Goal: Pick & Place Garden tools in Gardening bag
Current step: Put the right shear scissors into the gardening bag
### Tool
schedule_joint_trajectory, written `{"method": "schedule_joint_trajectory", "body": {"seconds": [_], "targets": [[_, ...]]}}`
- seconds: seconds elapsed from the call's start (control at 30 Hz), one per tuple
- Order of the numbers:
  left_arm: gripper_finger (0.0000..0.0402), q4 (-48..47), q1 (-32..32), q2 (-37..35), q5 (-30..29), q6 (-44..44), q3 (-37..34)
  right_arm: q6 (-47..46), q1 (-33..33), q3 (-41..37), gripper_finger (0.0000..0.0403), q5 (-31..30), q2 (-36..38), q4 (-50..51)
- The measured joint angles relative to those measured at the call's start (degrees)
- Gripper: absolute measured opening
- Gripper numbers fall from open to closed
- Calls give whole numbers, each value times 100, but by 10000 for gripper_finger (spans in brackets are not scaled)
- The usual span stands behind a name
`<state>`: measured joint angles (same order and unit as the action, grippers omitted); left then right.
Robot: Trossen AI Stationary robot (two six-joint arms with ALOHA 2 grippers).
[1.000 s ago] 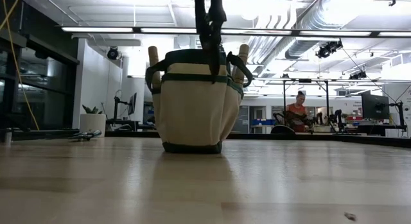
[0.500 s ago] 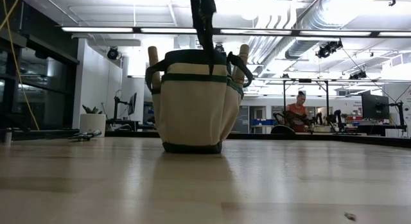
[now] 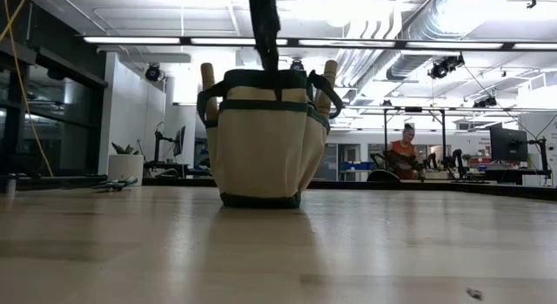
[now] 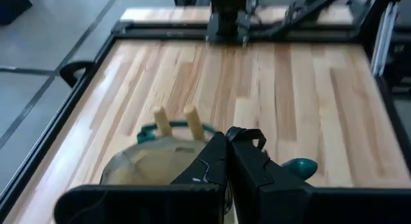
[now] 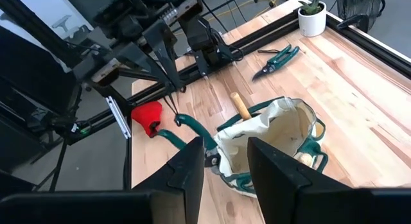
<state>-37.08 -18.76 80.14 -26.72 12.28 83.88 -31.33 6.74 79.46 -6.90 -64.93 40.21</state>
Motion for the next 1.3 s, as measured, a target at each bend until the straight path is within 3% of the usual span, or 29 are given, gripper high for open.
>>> {"method": "schedule_joint_trajectory", "body": {"seconds": [0.27, 0.47, 0.77, 1.13, 1.3], "targets": [[0, -127, 1, 4, -233, 145, 0, 0, 2, 0, 111, 0, 0, -2], [0, -188, 0, 4, 241, -489, 0, 4, 0, 0, 111, 0, 0, -2], [0, -254, 4, 7, 282, -1048, 0, 7, 0, 0, 111, 0, 0, -5], [0, -363, 2, 251, -292, 48, -13, 6, 0, 0, 111, -26, 0, -13], [0, -277, 0, 437, -690, 1041, -19, -14, 0, 0, 111, -37, 0, -15]]}}
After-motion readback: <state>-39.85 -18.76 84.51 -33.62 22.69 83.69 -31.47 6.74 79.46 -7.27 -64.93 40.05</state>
